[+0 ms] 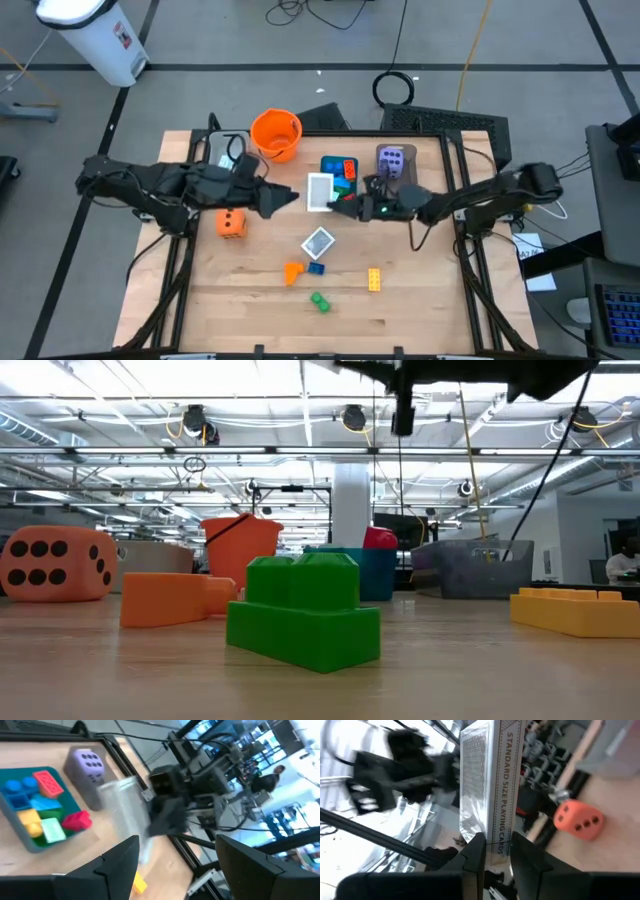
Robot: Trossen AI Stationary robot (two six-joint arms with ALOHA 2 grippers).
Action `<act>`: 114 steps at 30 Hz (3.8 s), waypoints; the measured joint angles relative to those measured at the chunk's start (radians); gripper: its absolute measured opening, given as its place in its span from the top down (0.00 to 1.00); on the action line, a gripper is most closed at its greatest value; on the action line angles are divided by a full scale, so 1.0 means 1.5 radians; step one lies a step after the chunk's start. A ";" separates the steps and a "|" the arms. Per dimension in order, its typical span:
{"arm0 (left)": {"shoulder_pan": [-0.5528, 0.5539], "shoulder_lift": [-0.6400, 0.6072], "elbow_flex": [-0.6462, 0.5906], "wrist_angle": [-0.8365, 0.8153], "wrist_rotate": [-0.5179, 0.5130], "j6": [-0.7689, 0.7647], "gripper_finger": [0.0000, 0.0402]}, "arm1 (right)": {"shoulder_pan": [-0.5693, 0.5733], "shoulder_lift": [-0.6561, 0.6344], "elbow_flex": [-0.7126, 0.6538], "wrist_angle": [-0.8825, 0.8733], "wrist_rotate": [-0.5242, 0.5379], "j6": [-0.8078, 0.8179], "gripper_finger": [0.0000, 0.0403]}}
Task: Pick & Place Toys
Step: Put the brown deck of cards into the gray bin
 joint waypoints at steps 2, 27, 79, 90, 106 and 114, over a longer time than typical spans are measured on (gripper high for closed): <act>0.010 0.001 0.000 -0.006 0.001 0.000 0.33 | -0.007 -0.032 0.000 -0.017 0.000 -0.014 0.85; 0.136 0.133 -0.001 0.139 0.179 0.032 0.33 | -0.015 -0.070 0.001 -0.067 -0.004 -0.038 0.85; 0.610 -0.087 0.000 -0.529 0.105 0.443 0.79 | -0.097 -0.150 0.001 -0.067 -0.077 -0.056 0.50; 0.734 0.082 -0.004 -0.557 0.143 0.585 0.78 | -0.101 -0.150 0.001 -0.125 -0.041 -0.073 0.50; 0.870 0.096 -0.198 -0.353 0.312 0.586 0.78 | -0.108 -0.150 0.001 -0.136 0.000 -0.094 0.51; 0.888 0.094 -0.273 -0.273 0.352 0.569 0.78 | -0.116 -0.150 0.001 -0.136 0.000 -0.095 0.51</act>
